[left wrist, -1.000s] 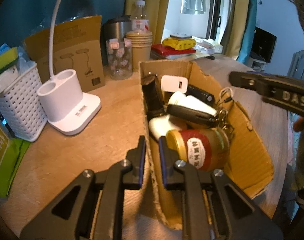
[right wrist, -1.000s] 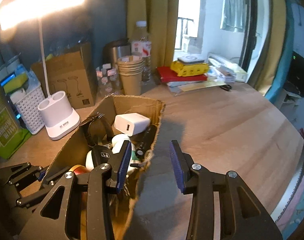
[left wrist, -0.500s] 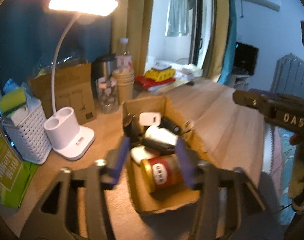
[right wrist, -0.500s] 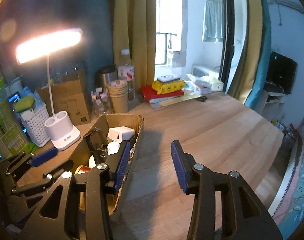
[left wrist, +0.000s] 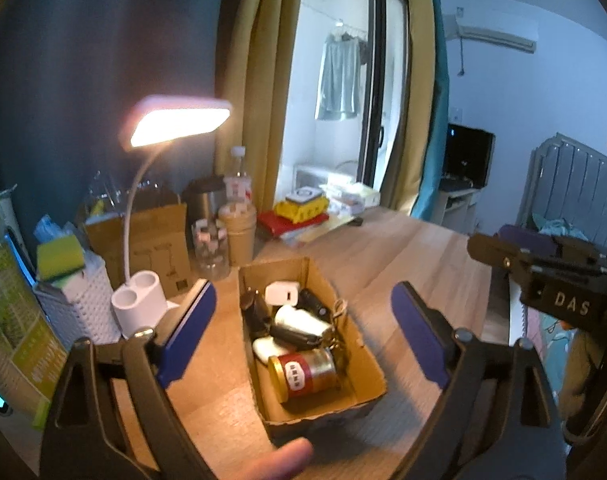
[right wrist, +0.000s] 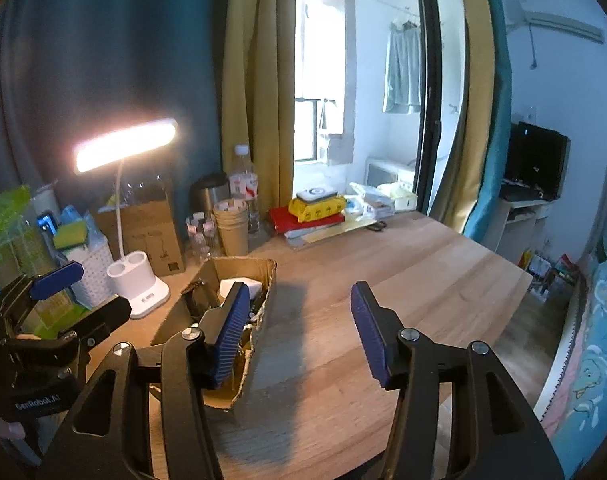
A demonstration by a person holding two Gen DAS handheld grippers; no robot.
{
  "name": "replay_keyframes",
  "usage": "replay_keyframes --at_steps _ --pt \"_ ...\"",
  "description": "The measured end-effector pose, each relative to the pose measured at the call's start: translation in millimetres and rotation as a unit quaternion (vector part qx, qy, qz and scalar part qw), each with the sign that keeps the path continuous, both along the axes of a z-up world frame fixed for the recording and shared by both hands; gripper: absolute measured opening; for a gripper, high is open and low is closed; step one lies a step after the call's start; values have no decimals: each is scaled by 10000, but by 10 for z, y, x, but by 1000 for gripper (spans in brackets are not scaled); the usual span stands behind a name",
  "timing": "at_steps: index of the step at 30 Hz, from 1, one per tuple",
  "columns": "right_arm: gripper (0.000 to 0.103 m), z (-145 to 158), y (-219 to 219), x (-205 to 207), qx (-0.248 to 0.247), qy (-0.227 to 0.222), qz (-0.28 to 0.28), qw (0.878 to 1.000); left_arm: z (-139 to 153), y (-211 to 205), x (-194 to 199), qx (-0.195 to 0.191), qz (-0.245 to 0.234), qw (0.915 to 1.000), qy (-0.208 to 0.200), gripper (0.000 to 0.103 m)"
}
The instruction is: Organize rigid objects
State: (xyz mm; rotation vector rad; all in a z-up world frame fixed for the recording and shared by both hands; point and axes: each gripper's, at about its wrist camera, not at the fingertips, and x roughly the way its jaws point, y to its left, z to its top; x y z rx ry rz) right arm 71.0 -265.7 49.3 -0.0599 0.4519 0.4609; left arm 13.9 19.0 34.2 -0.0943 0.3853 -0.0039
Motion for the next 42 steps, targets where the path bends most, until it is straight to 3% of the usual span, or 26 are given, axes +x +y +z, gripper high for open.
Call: replay_keyframes --at_steps 13,21,42 --pt "65 223 -124 -330 91 -369 -159 9992 378 -25 -336 109 -26 9992 -396 95" --pt "66 227 -146 -329 130 -374 -171 9991 378 -90 -351 176 -223 9989 -380 95" --pt "66 146 -173 -262 187 -269 -211 9992 332 -78 -345 127 -64 9991 -404 95"
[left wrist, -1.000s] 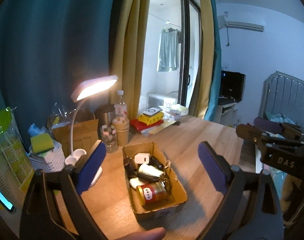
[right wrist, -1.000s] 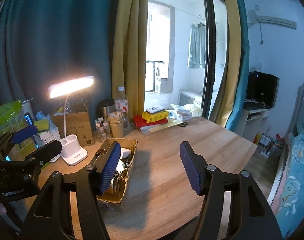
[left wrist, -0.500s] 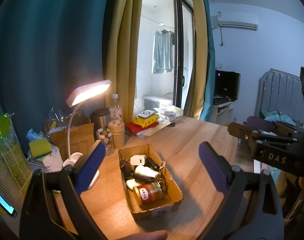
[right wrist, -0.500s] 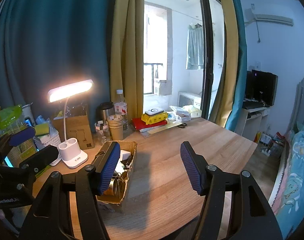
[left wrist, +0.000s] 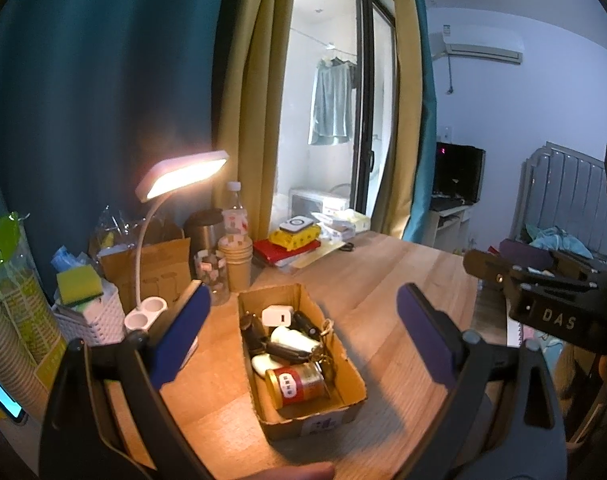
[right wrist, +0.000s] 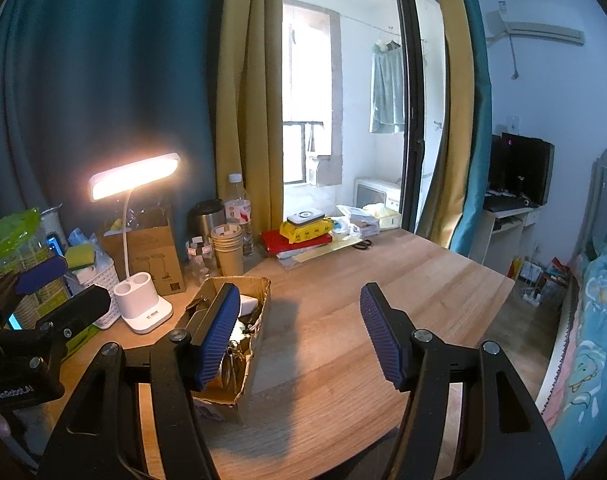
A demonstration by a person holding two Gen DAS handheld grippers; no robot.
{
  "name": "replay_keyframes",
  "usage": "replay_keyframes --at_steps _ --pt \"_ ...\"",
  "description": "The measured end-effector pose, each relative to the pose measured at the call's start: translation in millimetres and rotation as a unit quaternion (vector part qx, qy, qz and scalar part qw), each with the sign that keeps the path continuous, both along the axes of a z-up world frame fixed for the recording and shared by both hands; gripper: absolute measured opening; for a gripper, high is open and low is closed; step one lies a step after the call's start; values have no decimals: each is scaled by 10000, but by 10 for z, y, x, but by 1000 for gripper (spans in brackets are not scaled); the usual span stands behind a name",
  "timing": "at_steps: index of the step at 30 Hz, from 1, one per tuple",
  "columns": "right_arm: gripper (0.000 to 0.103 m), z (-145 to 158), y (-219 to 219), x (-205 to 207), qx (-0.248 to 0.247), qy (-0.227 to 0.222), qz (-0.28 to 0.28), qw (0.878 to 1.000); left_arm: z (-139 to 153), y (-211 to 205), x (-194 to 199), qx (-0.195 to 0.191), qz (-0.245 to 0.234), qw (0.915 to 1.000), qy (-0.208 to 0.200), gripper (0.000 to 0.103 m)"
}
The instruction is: Organize rigid objects
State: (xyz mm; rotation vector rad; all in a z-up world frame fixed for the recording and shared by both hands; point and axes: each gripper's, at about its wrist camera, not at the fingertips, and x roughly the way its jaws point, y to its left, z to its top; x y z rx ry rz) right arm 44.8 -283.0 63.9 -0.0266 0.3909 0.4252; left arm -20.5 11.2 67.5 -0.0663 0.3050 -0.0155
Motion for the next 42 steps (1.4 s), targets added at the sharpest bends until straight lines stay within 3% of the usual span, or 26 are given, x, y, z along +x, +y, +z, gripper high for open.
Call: replay_keyframes --at_steps 42 --pt "66 -87 41 -15 -8 52 33 10000 -18 0 18 -23 2 10000 15 95"
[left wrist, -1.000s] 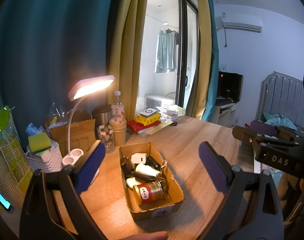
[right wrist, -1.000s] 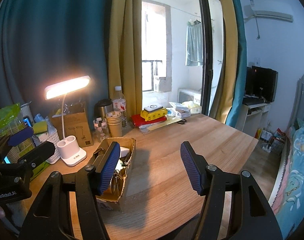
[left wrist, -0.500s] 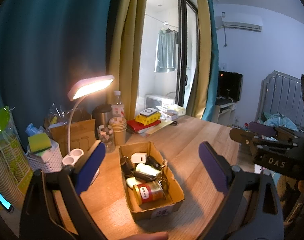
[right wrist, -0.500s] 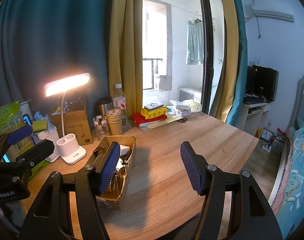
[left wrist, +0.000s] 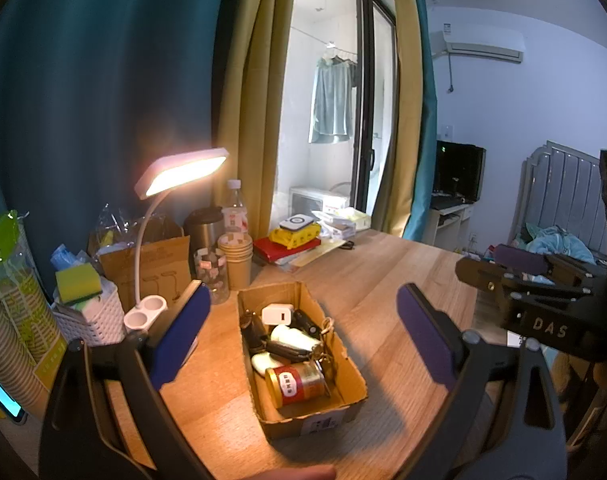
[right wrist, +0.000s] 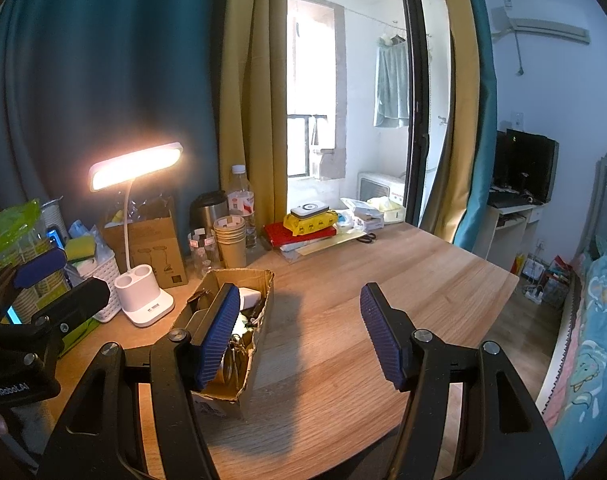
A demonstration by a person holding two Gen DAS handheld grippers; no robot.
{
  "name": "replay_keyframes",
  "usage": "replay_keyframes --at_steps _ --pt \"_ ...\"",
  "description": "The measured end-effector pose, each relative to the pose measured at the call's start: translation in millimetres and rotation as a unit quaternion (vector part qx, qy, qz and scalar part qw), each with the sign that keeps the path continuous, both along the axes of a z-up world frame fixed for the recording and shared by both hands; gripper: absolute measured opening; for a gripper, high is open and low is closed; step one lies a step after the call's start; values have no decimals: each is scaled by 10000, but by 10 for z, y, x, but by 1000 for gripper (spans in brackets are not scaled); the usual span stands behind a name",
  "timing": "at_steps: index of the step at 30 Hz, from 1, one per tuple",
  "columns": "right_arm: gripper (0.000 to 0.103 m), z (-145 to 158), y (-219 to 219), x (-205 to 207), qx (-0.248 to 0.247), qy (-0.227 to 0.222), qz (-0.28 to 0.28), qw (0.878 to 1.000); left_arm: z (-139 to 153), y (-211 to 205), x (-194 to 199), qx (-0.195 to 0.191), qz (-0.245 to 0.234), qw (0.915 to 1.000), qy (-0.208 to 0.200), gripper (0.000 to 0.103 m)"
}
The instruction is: Organize rigid objects
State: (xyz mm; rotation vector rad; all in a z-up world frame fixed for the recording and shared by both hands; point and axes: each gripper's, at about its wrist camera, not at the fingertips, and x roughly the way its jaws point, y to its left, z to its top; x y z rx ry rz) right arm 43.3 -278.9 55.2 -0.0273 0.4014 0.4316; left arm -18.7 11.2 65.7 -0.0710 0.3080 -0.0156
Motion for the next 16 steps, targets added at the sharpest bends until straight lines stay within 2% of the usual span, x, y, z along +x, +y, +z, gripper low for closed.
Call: replay_keyframes --at_steps 16 --pt "66 -37 11 8 -5 24 43 10000 -12 9 -2 -16 -10 10000 7 95"
